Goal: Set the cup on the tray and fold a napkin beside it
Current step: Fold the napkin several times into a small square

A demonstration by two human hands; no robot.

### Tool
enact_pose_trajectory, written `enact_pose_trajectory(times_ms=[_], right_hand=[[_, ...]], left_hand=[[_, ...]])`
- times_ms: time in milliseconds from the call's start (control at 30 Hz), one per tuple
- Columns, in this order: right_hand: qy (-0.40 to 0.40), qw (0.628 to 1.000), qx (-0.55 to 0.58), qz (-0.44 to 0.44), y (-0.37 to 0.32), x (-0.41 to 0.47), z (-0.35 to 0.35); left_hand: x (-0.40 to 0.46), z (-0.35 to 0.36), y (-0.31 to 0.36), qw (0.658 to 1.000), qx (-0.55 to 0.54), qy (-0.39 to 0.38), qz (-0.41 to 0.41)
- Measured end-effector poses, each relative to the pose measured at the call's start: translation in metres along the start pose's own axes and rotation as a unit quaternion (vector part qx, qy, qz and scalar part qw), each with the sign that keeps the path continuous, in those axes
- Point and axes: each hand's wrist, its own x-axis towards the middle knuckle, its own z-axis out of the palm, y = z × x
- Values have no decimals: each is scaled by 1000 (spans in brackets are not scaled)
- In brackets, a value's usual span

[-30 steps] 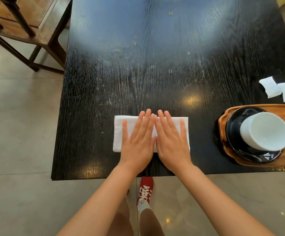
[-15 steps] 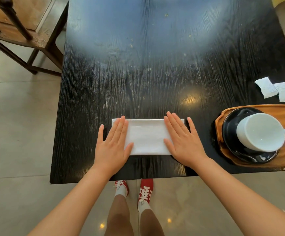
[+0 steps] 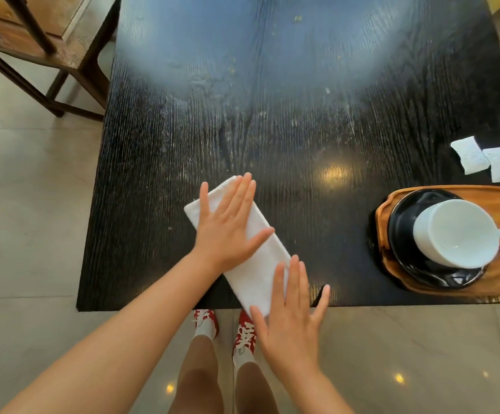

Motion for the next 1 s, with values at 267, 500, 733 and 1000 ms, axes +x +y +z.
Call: enact_pose_trajectory(times_ms=[267,500,733,1000], right_hand=[[-4,996,-35,-82,5,-49,10],[124,966,4,-227,38,-31,13],[209,910,40,-356,62,10,1],[217,907,111,-342,59,20,-23]], left_hand=[[18,7,8,973,14,-12,228],[19,11,9,969,12,5,245],[14,4,10,970,4,5,243],[-86,-3,-38,961,-185,-3,204]])
